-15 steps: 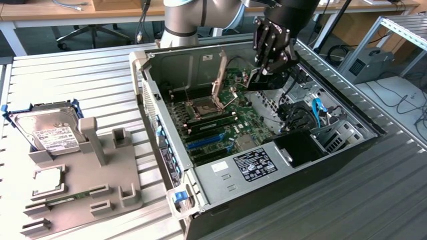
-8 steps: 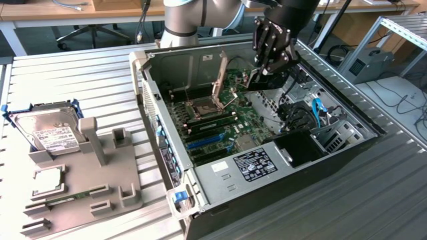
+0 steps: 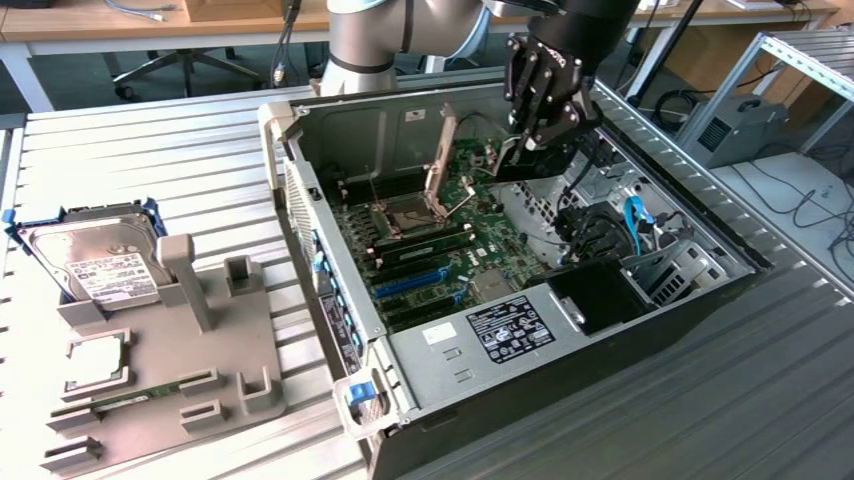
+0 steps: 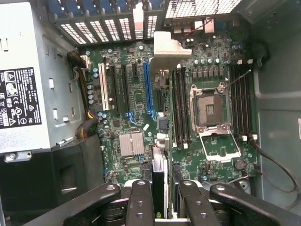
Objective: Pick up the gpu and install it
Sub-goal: 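Insert the gpu into the slot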
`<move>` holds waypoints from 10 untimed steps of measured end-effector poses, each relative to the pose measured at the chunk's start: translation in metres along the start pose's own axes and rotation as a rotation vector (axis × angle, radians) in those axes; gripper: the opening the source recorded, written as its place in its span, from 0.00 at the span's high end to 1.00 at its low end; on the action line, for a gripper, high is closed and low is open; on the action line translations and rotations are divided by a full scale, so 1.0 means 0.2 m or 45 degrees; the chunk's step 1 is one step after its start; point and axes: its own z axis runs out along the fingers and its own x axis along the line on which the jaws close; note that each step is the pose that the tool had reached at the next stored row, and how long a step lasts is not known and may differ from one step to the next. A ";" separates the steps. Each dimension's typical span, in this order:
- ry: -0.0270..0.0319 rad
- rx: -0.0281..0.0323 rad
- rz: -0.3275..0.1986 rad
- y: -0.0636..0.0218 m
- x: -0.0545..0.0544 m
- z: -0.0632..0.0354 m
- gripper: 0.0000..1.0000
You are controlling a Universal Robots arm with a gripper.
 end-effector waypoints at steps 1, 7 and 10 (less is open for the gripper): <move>0.0001 0.0000 -0.004 0.000 0.00 0.000 0.74; 0.0006 -0.0007 -0.029 0.000 0.00 0.000 0.74; 0.0012 -0.0011 -0.045 0.000 0.00 0.000 0.74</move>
